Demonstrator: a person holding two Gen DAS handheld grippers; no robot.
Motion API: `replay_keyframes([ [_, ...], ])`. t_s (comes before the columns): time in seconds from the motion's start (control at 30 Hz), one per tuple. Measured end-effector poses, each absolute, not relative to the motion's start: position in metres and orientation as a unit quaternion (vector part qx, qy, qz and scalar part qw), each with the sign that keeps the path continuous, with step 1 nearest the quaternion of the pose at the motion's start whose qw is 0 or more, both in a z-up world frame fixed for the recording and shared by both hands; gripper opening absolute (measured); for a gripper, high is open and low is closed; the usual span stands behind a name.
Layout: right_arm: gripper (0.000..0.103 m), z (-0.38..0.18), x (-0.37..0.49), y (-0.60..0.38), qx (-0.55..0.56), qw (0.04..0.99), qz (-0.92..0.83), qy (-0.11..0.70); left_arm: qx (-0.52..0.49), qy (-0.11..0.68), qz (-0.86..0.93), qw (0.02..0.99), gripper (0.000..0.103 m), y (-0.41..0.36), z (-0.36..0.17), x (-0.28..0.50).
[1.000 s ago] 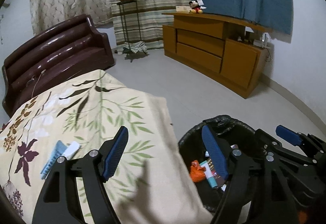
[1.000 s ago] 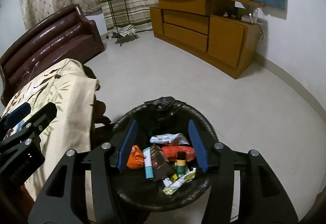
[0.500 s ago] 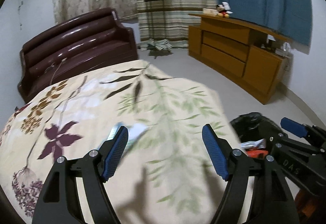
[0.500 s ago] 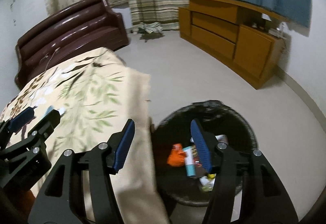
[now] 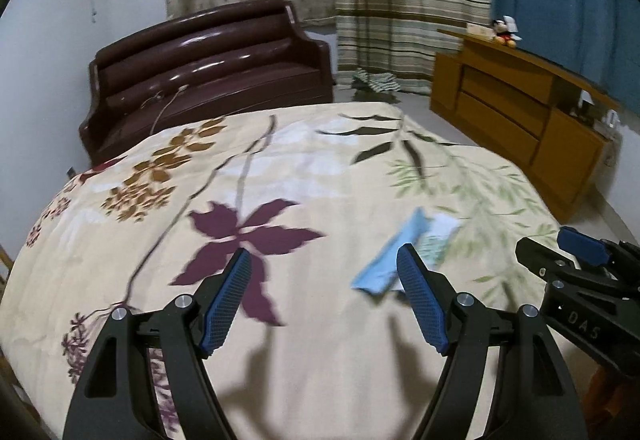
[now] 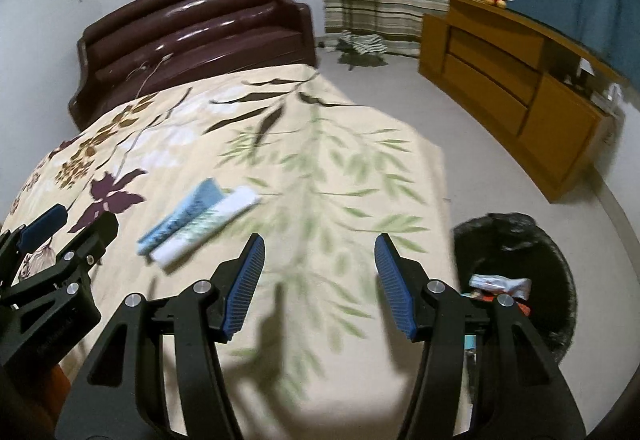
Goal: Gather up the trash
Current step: 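Move both grippers back over the bed toward the blue and white tubes, then grasp the white toothpaste tube with the right gripper while the left gripper grasps the blue tube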
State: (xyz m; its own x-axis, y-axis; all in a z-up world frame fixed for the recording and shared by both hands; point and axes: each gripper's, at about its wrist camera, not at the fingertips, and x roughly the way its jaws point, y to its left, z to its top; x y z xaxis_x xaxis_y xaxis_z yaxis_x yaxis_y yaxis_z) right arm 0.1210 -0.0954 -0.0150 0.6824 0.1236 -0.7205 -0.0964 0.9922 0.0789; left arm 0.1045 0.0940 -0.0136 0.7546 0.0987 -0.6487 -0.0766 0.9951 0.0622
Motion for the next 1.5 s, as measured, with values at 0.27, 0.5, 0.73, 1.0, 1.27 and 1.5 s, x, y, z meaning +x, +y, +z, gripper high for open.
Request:
replay_keyframes([
  [0.27,0.056,-0.020,0.131,-0.043,-0.010,0.907,0.095,0.409,-0.002,0.354,0.074,0.932,0.073,0.136,-0.019,0.102],
  [0.5,0.056,-0.029,0.132,-0.014,-0.030,0.899,0.112,0.422,-0.015,0.359,0.081,0.930,0.073,0.154,-0.024,0.105],
  [0.73,0.057,-0.035,0.137,-0.011,-0.038,0.896,0.099,0.430,-0.020,0.362,0.076,0.929,0.073,0.156,-0.027,0.107],
  [1.0,0.057,-0.037,0.140,-0.040,-0.030,0.897,0.063,0.436,-0.019,0.362,0.064,0.930,0.073,0.148,-0.027,0.109],
  [1.27,0.057,-0.032,0.143,-0.046,-0.022,0.901,0.071,0.427,-0.016,0.359,0.055,0.932,0.073,0.138,-0.024,0.112],
  [1.5,0.043,-0.036,0.161,-0.038,-0.033,0.897,0.081,0.433,-0.012,0.357,0.048,0.933,0.073,0.128,-0.021,0.117],
])
